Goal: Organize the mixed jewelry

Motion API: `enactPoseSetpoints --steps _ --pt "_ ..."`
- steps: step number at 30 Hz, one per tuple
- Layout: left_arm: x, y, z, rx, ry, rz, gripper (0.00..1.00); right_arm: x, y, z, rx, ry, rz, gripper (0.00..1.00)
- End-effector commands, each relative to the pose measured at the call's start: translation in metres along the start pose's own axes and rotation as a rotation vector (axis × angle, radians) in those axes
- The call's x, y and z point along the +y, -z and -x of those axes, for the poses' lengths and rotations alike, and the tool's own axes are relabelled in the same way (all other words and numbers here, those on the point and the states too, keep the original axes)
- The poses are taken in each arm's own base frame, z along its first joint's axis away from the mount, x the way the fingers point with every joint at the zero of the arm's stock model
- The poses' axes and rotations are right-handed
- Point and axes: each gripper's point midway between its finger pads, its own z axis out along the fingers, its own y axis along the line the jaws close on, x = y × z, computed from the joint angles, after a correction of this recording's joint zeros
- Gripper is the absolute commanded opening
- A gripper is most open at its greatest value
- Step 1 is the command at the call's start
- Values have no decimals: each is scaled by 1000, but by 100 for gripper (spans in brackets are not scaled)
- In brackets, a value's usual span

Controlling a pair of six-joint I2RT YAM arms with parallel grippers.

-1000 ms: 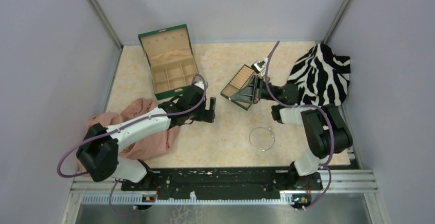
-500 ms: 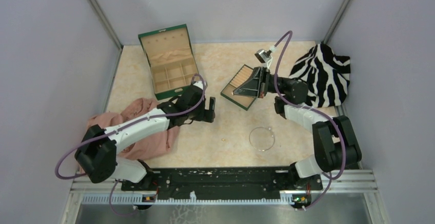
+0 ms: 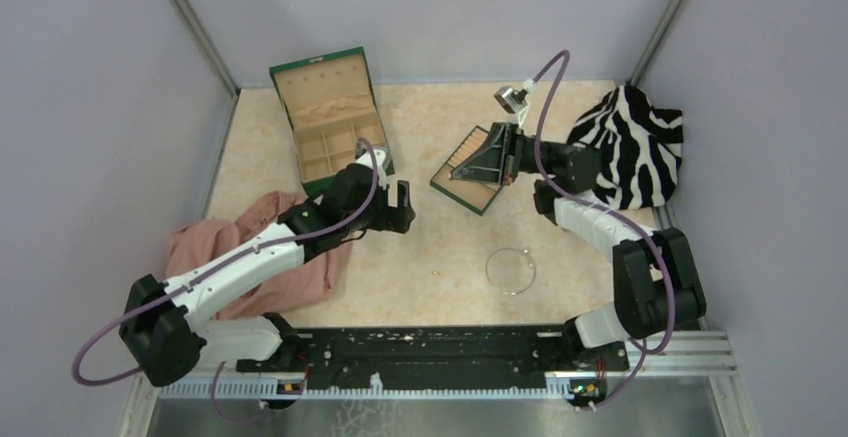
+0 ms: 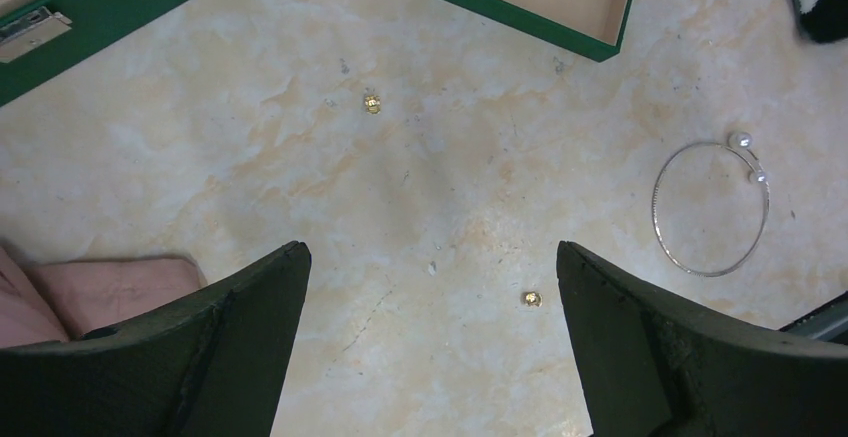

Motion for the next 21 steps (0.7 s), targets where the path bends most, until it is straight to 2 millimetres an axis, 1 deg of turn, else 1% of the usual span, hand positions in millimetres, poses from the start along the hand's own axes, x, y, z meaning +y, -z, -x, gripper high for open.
enactPoseSetpoints --steps 1,2,3,4,5,7,9,10,13,18,21 --pt "8 15 23 -80 -22 44 99 -47 -7 30 -57 96 -179 0" --pt "11 18 27 -96 -26 56 99 -74 -4 36 -64 107 -318 0" --pt "12 21 30 -108 -34 65 99 -106 6 41 -74 123 -515 0" --pt "14 22 32 -112 -42 73 99 -132 18 52 -94 172 -713 0" --pt "17 22 33 -114 -46 88 99 -156 39 58 -119 169 -901 0" --pt "23 17 31 -105 -55 119 99 -183 68 69 -162 136 -1107 0" --pt "28 12 27 -78 -51 147 99 -205 93 71 -186 106 -1275 0" --pt "28 10 27 -70 -48 154 99 -214 107 70 -196 81 -1358 0" --pt "28 8 24 -56 -45 154 99 -238 137 63 -182 36 -1543 0" --pt "29 4 18 -31 -57 158 99 -267 172 53 -134 21 -1739 0" --pt "29 2 16 -15 -72 163 99 -287 181 47 -74 19 -1785 0"
